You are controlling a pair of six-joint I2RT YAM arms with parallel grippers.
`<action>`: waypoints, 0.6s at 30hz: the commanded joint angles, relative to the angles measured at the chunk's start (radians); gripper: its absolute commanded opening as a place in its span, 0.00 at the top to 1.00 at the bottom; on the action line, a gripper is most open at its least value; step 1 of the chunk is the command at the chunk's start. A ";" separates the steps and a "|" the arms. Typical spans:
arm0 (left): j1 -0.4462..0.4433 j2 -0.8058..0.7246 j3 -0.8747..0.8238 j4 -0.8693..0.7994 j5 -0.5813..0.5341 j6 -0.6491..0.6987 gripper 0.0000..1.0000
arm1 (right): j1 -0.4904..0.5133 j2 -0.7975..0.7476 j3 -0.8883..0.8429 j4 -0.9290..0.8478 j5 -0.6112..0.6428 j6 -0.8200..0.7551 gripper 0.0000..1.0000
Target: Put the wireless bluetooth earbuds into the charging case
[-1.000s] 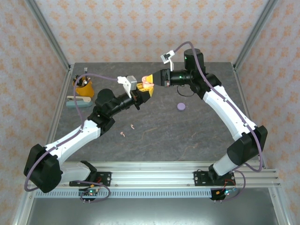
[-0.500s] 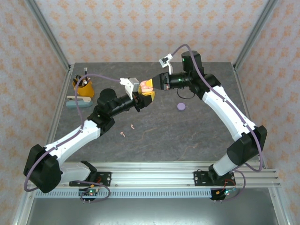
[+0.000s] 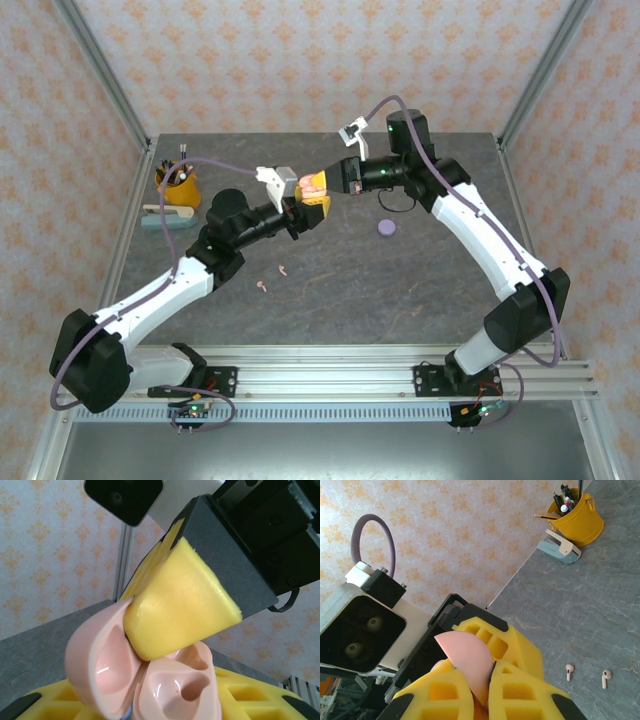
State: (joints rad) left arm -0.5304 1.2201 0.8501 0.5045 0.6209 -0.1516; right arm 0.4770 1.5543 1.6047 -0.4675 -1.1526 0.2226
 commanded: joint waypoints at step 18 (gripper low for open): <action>0.003 -0.045 0.026 0.010 0.053 0.039 0.70 | -0.017 -0.018 0.014 0.000 -0.019 -0.015 0.94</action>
State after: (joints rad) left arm -0.5301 1.1980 0.8501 0.4973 0.6437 -0.1291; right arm 0.4637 1.5539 1.6047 -0.4759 -1.1675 0.2230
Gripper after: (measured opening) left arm 0.304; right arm 0.079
